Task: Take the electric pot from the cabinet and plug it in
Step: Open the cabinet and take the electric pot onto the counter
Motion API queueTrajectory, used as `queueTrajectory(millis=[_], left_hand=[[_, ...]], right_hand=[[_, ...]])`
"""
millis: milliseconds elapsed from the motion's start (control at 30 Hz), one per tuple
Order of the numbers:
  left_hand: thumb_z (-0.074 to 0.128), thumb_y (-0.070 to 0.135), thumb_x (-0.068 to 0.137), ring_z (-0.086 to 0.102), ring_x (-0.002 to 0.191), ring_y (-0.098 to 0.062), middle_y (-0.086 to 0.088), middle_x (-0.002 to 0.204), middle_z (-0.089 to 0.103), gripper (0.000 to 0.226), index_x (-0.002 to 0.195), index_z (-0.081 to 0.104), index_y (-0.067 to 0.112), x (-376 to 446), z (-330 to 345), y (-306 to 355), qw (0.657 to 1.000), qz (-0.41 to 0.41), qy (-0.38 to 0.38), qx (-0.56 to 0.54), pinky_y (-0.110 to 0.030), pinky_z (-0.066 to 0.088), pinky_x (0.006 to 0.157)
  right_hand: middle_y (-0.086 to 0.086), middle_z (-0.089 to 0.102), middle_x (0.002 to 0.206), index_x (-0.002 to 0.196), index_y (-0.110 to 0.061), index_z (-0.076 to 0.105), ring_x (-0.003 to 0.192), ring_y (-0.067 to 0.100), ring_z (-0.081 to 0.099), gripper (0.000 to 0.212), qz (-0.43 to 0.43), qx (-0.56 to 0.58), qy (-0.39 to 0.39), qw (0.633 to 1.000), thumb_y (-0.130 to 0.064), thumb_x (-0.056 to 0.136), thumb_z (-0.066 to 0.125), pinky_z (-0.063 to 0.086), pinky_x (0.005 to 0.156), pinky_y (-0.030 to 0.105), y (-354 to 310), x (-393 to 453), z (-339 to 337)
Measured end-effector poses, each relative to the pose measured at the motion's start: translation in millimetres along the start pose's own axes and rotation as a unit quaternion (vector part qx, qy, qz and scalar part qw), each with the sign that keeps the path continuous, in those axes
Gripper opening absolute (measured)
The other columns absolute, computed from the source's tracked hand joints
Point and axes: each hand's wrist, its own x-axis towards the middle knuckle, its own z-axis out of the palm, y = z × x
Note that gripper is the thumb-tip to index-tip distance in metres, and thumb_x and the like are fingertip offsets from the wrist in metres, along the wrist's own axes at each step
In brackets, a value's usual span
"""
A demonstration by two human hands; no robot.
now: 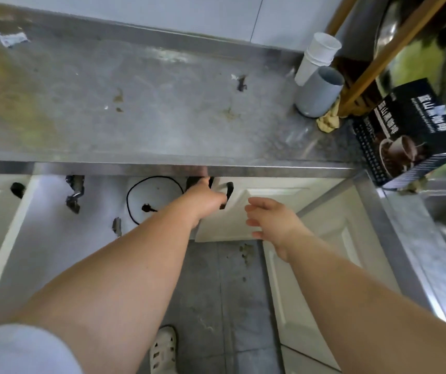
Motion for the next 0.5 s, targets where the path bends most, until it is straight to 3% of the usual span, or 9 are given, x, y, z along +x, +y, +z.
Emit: queueTrajectory(millis=[33,100,267,400,500], left_hand=[[0.056,0.023,0.08,0.053,0.084,-0.014,0.002,0.106,0.057,0.074,0.147,0.026,0.027,7,5,3,1.0,-0.001,-0.007,-0.01,-0.026,0.045,0.07],[0.058,0.021,0.072,0.056,0.101,-0.022,-0.001,0.121,0.057,0.082,0.147,0.026,0.03,18,12,3,1.0,-0.006,-0.014,-0.019,-0.032,0.047,0.084],[0.055,0.015,0.082,0.053,0.108,-0.025,-0.003,0.134,0.048,0.074,0.147,0.023,0.029,26,15,-8,0.999,0.014,-0.006,0.048,-0.032,0.045,0.081],[0.058,0.024,0.083,0.054,0.105,-0.023,-0.002,0.124,0.055,0.055,0.134,0.037,0.026,8,17,-16,0.987,0.039,-0.02,0.155,-0.036,0.047,0.086],[0.05,0.017,0.084,0.055,0.099,-0.02,0.0,0.114,0.056,0.04,0.123,0.046,0.023,-20,25,-21,0.975,0.037,-0.063,0.209,-0.032,0.047,0.08]], right_hand=[[0.003,0.06,0.105,0.129,-0.018,0.053,0.094,0.02,0.057,0.037,0.007,0.019,0.006,1.0,-0.012,0.093,0.05,0.049,0.092,0.039,1,4,-3],[0.001,0.059,0.107,0.131,-0.017,0.051,0.095,0.019,0.056,0.039,0.017,0.042,0.014,0.999,-0.011,0.093,0.049,0.049,0.094,0.039,4,9,-9],[0.0,0.06,0.116,0.133,-0.018,0.05,0.101,0.018,0.058,0.041,0.04,0.047,0.019,0.998,-0.013,0.092,0.05,0.05,0.092,0.035,17,9,-16],[0.001,0.059,0.106,0.135,-0.019,0.05,0.097,0.015,0.059,0.042,0.056,0.047,0.027,0.997,-0.021,0.093,0.052,0.053,0.091,0.034,27,0,-21],[0.003,0.061,0.108,0.136,-0.02,0.048,0.1,0.017,0.061,0.045,0.06,0.034,0.027,0.997,-0.029,0.092,0.051,0.052,0.095,0.039,35,-12,-25]])
